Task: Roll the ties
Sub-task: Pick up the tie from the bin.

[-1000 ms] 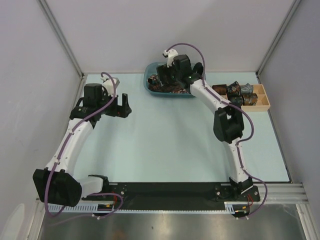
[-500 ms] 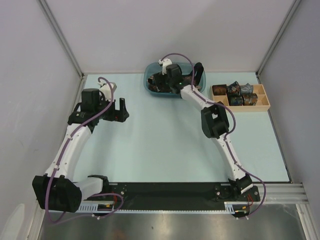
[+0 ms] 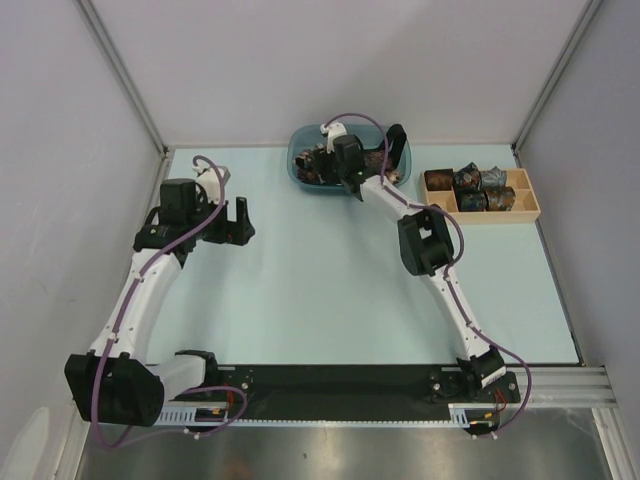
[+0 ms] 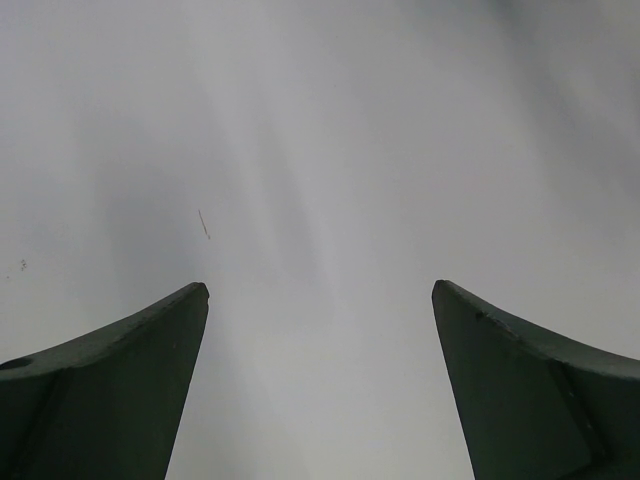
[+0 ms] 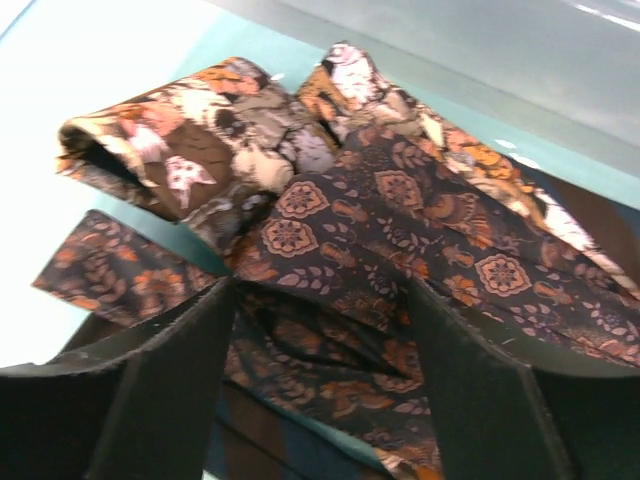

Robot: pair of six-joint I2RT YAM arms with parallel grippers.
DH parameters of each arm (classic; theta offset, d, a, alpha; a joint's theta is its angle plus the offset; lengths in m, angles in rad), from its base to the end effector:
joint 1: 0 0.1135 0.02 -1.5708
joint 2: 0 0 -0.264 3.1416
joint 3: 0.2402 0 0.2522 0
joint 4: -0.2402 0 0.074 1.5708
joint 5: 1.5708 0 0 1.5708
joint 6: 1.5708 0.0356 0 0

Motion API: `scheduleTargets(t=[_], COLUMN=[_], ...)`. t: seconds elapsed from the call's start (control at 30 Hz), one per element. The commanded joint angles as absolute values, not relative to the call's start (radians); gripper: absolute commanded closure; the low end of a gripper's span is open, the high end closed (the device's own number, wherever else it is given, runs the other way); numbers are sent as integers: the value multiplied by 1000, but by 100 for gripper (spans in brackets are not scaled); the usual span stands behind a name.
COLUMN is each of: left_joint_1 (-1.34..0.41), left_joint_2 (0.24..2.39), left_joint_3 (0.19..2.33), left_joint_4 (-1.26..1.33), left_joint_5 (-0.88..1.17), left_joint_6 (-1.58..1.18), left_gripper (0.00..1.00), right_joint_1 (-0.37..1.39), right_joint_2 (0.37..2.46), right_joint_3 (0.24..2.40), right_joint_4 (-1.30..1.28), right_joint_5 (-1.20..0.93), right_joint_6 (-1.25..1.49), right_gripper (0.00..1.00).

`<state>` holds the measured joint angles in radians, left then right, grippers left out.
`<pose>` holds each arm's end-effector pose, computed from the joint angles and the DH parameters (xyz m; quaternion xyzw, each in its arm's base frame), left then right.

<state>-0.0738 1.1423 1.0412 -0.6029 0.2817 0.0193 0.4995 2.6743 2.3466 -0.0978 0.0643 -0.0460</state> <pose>0.2412 -0.0278 0.3186 0.1007 0.8948 -0.1387 0.4122 0.5337 0.2886 0.1652 -0.2095 0.8137 0.0954 0.5338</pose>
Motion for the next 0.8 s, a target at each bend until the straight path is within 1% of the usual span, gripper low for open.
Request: scheduleTargets(t=[0.0, 0.07, 0.1, 0.17, 0.2, 0.27, 0.3, 0.37, 0.4, 0.47, 0.77], left_joint_1=[-58, -57, -57, -55, -55, -55, -54, -54, -54, -52, -45], left_joint_2=[1115, 1121, 1129, 1137, 1138, 1143, 1144, 1152, 1155, 1163, 1207], left_joint_3=[1032, 1035, 1038, 1045, 1046, 1054, 1055, 1061, 1063, 1072, 1121], left_joint_4=[-601, -601, -598, -598, -597, -598, -597, -597, -595, -595, -578], left_joint_5=[287, 288, 290, 293, 293, 298, 298, 302, 304, 304, 337], left_joint_6=[35, 37, 35, 37, 38, 40, 41, 43, 48, 48, 45], left_gripper=[1, 1, 1, 0, 1, 0, 0, 1, 1, 0, 1], right_joint_1=[486, 488, 488, 488, 486, 486, 483, 480, 477, 466, 419], right_joint_2=[2674, 2665, 2649, 2634, 2617, 2602, 2597, 2576, 2566, 2527, 2300], right_joint_3=[2404, 2399, 2396, 2379, 2375, 2370, 2373, 2379, 2385, 2390, 2379], right_joint_4=[-49, -52, -52, -45, -40, -26, -28, -26, -28, -40, -120], right_joint_5=[91, 78, 66, 60, 57, 54, 51, 43, 35, 20, -150], right_joint_6=[-49, -52, -54, -60, -61, -75, -83, -92, -91, -77, 26], right_gripper=[29, 34, 39, 46, 53, 64, 74, 85, 94, 100, 100])
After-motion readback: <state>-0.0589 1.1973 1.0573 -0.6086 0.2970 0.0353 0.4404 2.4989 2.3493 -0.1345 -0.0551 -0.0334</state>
